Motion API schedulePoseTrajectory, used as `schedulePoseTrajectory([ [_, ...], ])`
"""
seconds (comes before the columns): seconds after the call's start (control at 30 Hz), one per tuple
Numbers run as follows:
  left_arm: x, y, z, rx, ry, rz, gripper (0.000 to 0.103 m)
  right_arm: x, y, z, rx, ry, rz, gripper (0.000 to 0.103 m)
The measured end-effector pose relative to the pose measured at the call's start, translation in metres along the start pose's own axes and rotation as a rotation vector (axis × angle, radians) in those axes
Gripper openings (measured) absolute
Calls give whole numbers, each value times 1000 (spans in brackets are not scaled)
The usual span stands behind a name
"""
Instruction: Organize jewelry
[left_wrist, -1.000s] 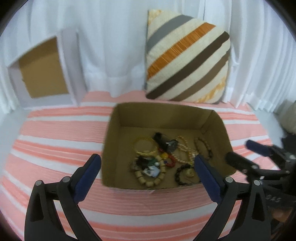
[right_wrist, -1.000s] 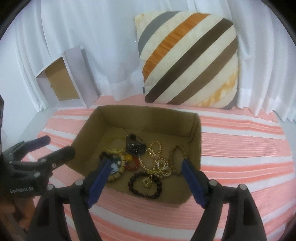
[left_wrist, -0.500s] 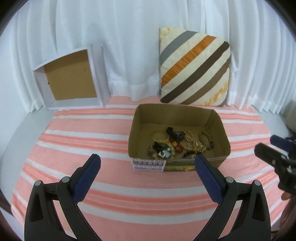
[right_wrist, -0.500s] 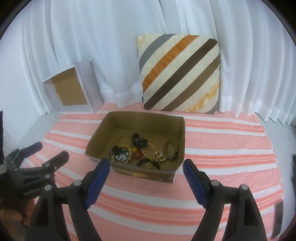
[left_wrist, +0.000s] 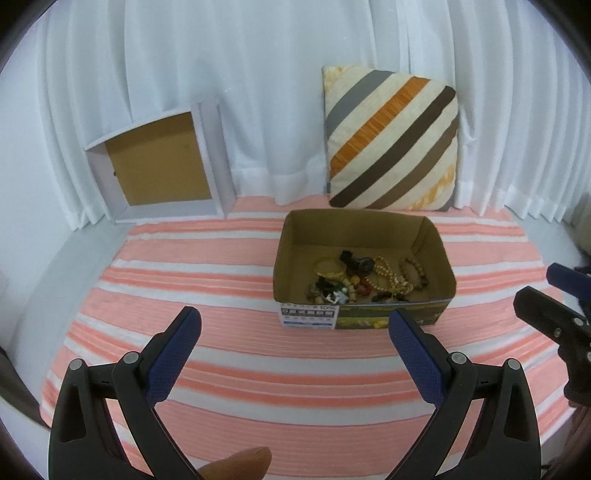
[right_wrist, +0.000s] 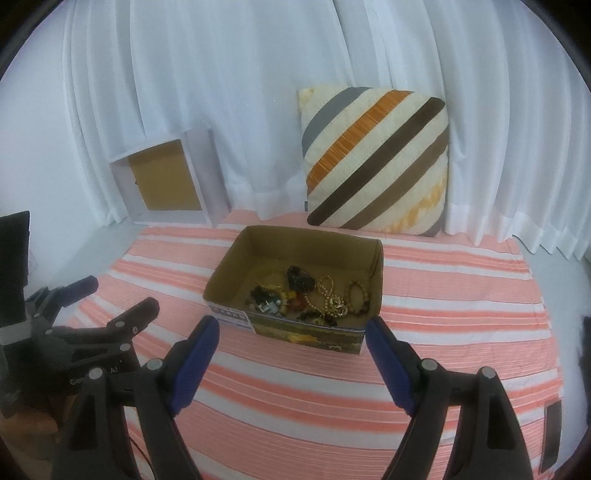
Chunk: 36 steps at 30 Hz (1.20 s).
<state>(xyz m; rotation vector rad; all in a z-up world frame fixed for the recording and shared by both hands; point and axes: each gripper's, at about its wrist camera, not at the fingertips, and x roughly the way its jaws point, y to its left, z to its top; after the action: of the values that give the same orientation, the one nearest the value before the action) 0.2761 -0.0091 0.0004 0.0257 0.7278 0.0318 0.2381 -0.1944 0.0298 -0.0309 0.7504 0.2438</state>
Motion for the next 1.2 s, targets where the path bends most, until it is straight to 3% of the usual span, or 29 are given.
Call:
schedulePoseTrajectory([
  [1.2, -11, 6, 3, -25, 1, -29, 102, -10, 5, 0, -14, -14, -4, 83],
])
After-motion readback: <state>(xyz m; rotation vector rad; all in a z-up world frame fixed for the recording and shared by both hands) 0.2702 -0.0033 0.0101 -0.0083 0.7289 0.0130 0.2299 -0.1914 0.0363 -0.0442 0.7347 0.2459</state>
